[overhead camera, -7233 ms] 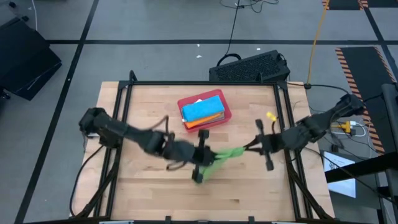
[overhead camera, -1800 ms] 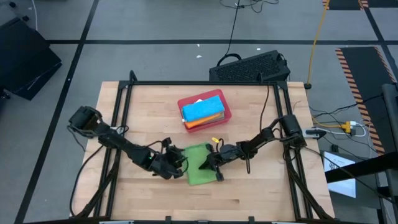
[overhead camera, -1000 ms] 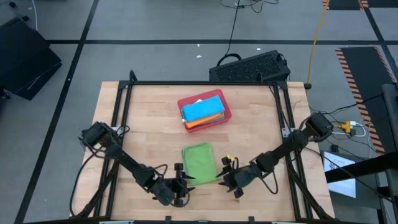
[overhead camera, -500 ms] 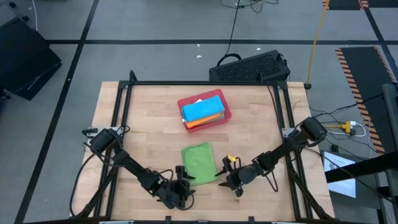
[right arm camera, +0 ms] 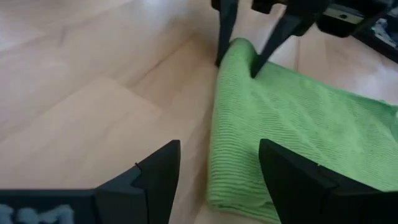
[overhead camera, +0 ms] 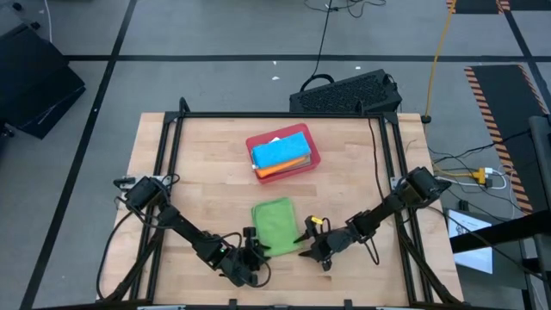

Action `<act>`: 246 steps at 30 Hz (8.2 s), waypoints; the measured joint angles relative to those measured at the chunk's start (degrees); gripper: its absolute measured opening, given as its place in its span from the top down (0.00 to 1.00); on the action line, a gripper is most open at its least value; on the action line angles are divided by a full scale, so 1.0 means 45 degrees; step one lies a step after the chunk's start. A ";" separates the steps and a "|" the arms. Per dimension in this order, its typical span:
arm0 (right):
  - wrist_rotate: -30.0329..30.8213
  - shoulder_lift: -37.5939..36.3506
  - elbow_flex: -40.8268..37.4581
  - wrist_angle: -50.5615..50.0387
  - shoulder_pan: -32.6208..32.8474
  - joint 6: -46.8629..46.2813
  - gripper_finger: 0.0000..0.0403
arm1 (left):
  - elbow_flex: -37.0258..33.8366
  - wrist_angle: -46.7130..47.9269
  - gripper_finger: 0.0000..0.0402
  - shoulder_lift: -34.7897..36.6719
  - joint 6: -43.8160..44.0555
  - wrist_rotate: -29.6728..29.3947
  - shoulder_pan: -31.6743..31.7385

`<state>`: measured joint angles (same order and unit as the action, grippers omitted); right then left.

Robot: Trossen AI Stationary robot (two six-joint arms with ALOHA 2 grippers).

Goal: Fold microfiber towels
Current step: Fold the green microfiber cloth, then put the folded green microfiber cloth into the red bin

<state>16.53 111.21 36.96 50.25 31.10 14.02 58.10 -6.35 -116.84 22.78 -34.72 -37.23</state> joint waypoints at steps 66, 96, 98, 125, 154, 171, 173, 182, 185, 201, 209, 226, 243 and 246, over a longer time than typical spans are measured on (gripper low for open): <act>-0.3060 -0.2038 -0.0002 -0.0282 -0.4342 -0.3913 0.97 | -0.0067 0.4223 0.98 0.3089 0.2260 0.0973 0.1634; -0.4723 -0.0014 0.1026 0.1190 -0.4922 -0.1499 0.98 | -0.0067 0.6795 0.76 0.3089 0.6066 0.0002 0.1681; -0.4689 0.0605 0.1375 0.1135 -0.5142 -0.1668 0.99 | -0.0067 0.6786 0.72 0.3089 0.6059 -0.0046 0.1676; -0.4741 0.1169 0.1712 0.0806 -0.5351 -0.2493 1.00 | -0.0071 0.5929 0.57 0.3617 0.5158 -0.2538 0.1318; -0.4677 0.0177 0.1712 -0.0142 -0.5217 -0.2201 1.00 | -0.2228 0.2499 0.83 0.3912 0.3832 0.0381 0.1643; -0.5593 -0.4386 0.1717 -0.6505 -0.6834 -0.2563 0.48 | -0.2175 0.0882 0.97 0.4503 0.0999 0.0622 0.1627; -0.7222 -0.4183 0.1717 -0.6387 -0.7294 -0.2887 0.42 | -0.2175 0.0670 0.98 0.4503 0.0820 0.0618 0.1627; -0.9764 -0.2642 0.1717 -0.4707 -0.7115 -0.2919 0.38 | -0.2175 -0.0014 0.98 0.4503 -0.0028 0.0620 0.1531; -0.9879 -0.2357 0.1717 -0.4072 -0.6971 -0.2988 0.40 | -0.2175 -0.0292 0.98 0.4503 -0.0470 0.0622 0.1446; -0.9691 -0.1678 0.1712 -0.3698 -0.6397 -0.2475 0.93 | -0.2175 -0.0840 0.99 0.4503 -0.0971 0.0532 0.1260; -0.7908 -0.2168 0.1712 -0.4269 -0.5228 -0.1059 0.99 | -0.2175 -0.0654 0.68 0.4503 0.3256 0.0729 0.1256; -0.2938 -0.2455 0.1712 -0.5457 -0.2989 0.0019 0.99 | -0.2170 -0.0996 0.18 0.4055 0.5384 -0.1616 0.0077; -0.2918 -0.2455 0.1712 -0.5417 -0.2999 0.0000 0.99 | -0.2170 -0.3432 0.26 0.1701 0.4779 -0.1275 0.0763; -0.2575 -0.2540 0.1712 -0.5438 -0.3001 -0.0145 1.00 | -0.2168 -0.3973 0.45 0.1710 0.4439 -0.1057 0.0785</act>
<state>4.95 99.78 44.66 25.78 17.60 13.37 48.34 -24.23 -109.14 42.76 -39.47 -33.70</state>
